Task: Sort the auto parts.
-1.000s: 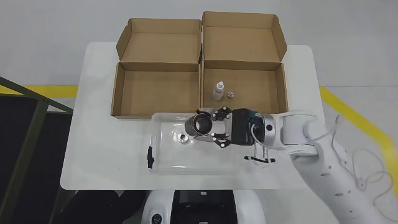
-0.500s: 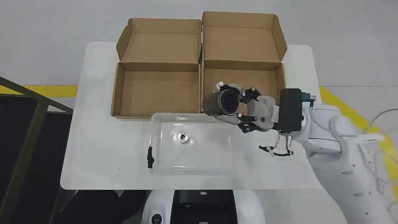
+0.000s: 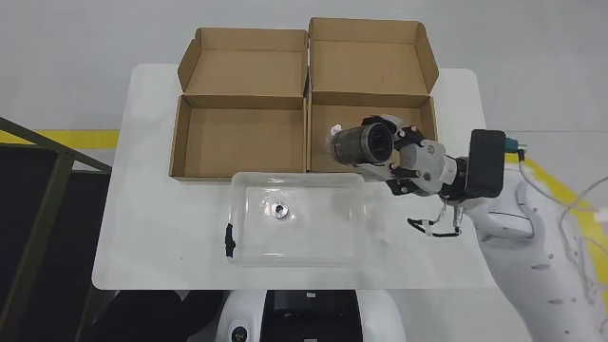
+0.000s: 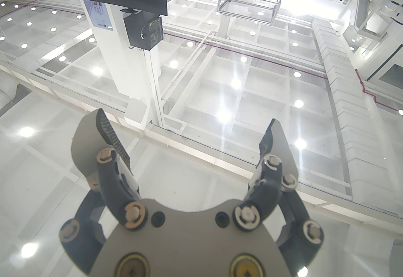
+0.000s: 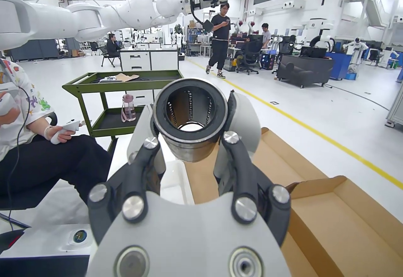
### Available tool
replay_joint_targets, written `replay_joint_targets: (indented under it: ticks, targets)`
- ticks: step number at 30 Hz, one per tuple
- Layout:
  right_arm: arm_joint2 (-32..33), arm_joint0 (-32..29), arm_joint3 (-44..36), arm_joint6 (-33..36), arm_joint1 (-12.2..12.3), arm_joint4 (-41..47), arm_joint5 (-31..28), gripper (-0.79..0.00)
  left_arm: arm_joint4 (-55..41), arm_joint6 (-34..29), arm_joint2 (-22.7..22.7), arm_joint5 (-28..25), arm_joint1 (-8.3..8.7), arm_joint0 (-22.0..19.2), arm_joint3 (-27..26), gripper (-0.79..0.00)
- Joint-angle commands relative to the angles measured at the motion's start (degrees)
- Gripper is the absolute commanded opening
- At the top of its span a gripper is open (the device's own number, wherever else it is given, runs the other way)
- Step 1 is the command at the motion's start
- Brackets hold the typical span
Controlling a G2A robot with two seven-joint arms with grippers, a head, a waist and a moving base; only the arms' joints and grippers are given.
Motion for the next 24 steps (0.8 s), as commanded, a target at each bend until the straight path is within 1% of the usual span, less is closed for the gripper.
replay_joint_targets:
  ticks: [1,4,8,18,24]
  targets:
    - [0.08,-0.19,0.03,-0.62,-0.05,-0.31,0.07,-0.785,0.0,0.0,0.0,0.0,0.0,0.0,0.0,0.0]
    - [0.11,-0.26,0.16,-0.49,-0.06,-1.06,-0.38,-0.785,0.0,0.0,0.0,0.0,0.0,0.0,0.0,0.0]
    - [-1.34,0.3,0.09,1.7,-0.17,-2.7,0.29,-0.785,0.0,0.0,0.0,0.0,0.0,0.0,0.0,0.0]
    - [-7.69,2.31,1.19,7.26,-0.93,-8.66,5.08,-0.785,0.0,0.0,0.0,0.0,0.0,0.0,0.0,0.0]
    - [-13.14,5.52,3.32,11.14,-1.85,-12.7,8.84,-0.785,0.0,0.0,0.0,0.0,0.0,0.0,0.0,0.0]
